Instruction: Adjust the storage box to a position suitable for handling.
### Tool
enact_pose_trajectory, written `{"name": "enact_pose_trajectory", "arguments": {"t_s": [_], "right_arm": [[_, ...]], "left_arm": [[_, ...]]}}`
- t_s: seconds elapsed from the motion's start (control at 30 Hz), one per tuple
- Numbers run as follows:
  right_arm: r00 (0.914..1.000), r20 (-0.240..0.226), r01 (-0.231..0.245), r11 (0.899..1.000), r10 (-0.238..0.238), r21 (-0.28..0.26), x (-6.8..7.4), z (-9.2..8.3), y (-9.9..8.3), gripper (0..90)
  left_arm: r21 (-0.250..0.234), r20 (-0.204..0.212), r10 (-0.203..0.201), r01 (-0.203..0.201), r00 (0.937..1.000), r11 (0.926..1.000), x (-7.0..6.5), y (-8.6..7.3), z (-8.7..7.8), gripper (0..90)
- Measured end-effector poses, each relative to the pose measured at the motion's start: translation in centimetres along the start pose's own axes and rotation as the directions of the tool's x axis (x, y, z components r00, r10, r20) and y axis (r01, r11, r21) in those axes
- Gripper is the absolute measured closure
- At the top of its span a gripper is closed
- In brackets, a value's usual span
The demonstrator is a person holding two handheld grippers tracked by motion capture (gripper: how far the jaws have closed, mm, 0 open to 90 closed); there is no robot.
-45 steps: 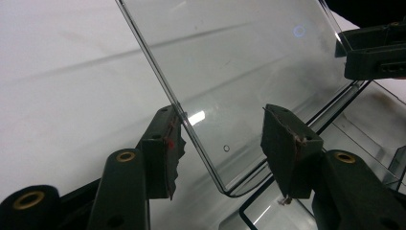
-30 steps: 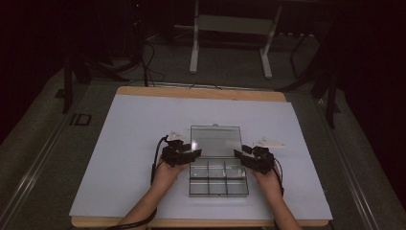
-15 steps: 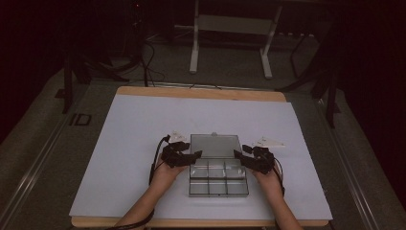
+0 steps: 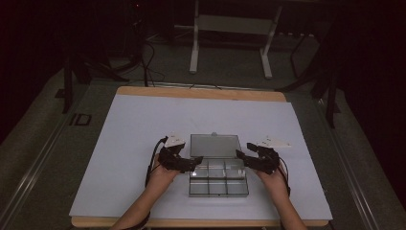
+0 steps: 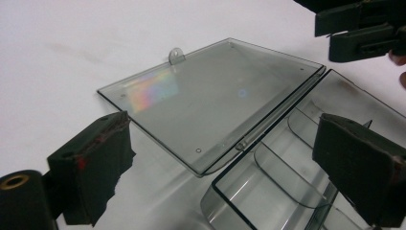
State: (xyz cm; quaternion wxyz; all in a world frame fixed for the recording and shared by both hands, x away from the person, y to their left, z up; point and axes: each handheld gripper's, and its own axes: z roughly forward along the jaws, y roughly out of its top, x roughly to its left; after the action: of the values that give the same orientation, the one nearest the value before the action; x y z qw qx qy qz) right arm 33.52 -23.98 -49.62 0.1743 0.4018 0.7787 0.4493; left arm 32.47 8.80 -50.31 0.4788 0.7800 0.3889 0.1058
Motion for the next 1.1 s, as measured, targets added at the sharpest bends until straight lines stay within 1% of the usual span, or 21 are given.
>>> {"name": "enact_pose_trajectory", "arguments": {"t_s": [0.03, 0.17, 0.2, 0.23, 0.33, 0.4, 0.57, 0.63, 0.77, 0.87, 0.9, 0.93, 0.97, 1.03, 1.07, 1.1], "right_arm": [[1.0000, 0.004, 0.005, 1.000, -0.005, -0.001, 0.0, -0.2, 0.0, 40.1], [0.9999, -0.004, 0.014, 1.000, -0.014, 0.004, -0.3, -0.7, -0.1, 38.8], [0.9999, -0.011, 0.012, 1.000, -0.012, 0.002, -0.4, -0.8, -0.1, 38.8], [0.9999, -0.008, 0.010, 1.000, -0.010, 0.001, -0.5, -1.0, -0.2, 38.5], [1.0000, -0.009, -0.002, 1.000, 0.002, -0.008, -0.8, -1.5, -0.3, 37.5], [0.9999, -0.011, 0.001, 1.000, -0.001, -0.005, -1.1, -1.8, -0.4, 36.6], [1.0000, 0.001, 0.007, 1.000, -0.007, 0.008, -1.6, -2.5, -0.8, 33.9], [1.0000, 0.004, 0.009, 1.000, -0.009, 0.005, -1.7, -2.7, -0.9, 33.9], [0.9995, 0.031, 0.009, 1.000, -0.009, -0.001, -2.5, -3.8, -1.5, 33.9], [0.9995, 0.030, -0.007, 1.000, 0.007, 0.001, -3.1, -4.5, -1.9, 36.9], [0.9993, 0.036, -0.006, 1.000, 0.006, 0.001, -3.3, -4.7, -2.1, 38.0], [0.9991, 0.042, -0.009, 1.000, 0.009, -0.001, -3.4, -5.0, -2.3, 39.8], [0.9992, 0.040, -0.008, 1.000, 0.008, 0.003, -3.6, -5.2, -2.5, 43.9], [0.9988, 0.049, 0.001, 1.000, -0.002, 0.012, -3.7, -5.4, -2.9, 45.2], [0.9985, 0.054, 0.004, 1.000, -0.005, 0.018, -3.8, -5.5, -3.1, 48.4], [0.9986, 0.052, 0.004, 1.000, -0.005, 0.022, -3.9, -5.6, -3.3, 49.7]], "left_arm": [[-0.004, -0.001, 0.003, -0.003, 1.0000, 1.0000, 0.0, -0.1, -0.2, 2.0], [-0.007, 0.007, 0.007, -0.007, 0.9999, 0.9999, -0.1, -0.3, -0.7, 2.0], [-0.008, 0.004, 0.011, -0.011, 0.9999, 0.9999, -0.1, -0.4, -0.9, 2.0], [-0.007, 0.000, 0.019, -0.019, 0.9998, 0.9998, -0.2, -0.5, -1.1, 2.0], [-0.010, 0.000, 0.020, -0.020, 0.9998, 0.9998, -0.3, -0.8, -1.5, 2.0], [-0.014, -0.001, 0.025, -0.025, 0.9997, 0.9996, -0.3, -0.9, -1.9, 2.0], [-0.010, 0.001, 0.026, -0.026, 0.9997, 0.9996, -0.3, -1.3, -2.4, 2.0], [-0.011, 0.001, 0.023, -0.023, 0.9997, 0.9997, -0.3, -1.4, -2.5, 2.0], [-0.006, -0.003, 0.018, -0.018, 0.9998, 0.9998, -0.1, -2.2, -3.0, 2.0], [-0.005, -0.004, 0.018, -0.018, 0.9998, 0.9998, -0.1, -2.6, -3.2, 2.0], [-0.005, -0.003, 0.018, -0.018, 0.9998, 0.9998, -0.1, -2.8, -3.3, 2.0], [-0.004, -0.003, 0.019, -0.019, 0.9998, 0.9998, -0.2, -2.9, -3.4, 2.0], [-0.004, -0.003, 0.021, -0.021, 0.9998, 0.9998, -0.2, -3.0, -3.5, 2.0], [-0.005, -0.011, 0.033, -0.033, 0.9994, 0.9994, -0.4, -3.3, -3.8, 2.0], [-0.004, -0.014, 0.039, -0.039, 0.9992, 0.9992, -0.5, -3.4, -3.9, 2.0], [-0.005, -0.017, 0.047, -0.047, 0.9988, 0.9989, -0.5, -3.6, -4.0, 2.0]]}}
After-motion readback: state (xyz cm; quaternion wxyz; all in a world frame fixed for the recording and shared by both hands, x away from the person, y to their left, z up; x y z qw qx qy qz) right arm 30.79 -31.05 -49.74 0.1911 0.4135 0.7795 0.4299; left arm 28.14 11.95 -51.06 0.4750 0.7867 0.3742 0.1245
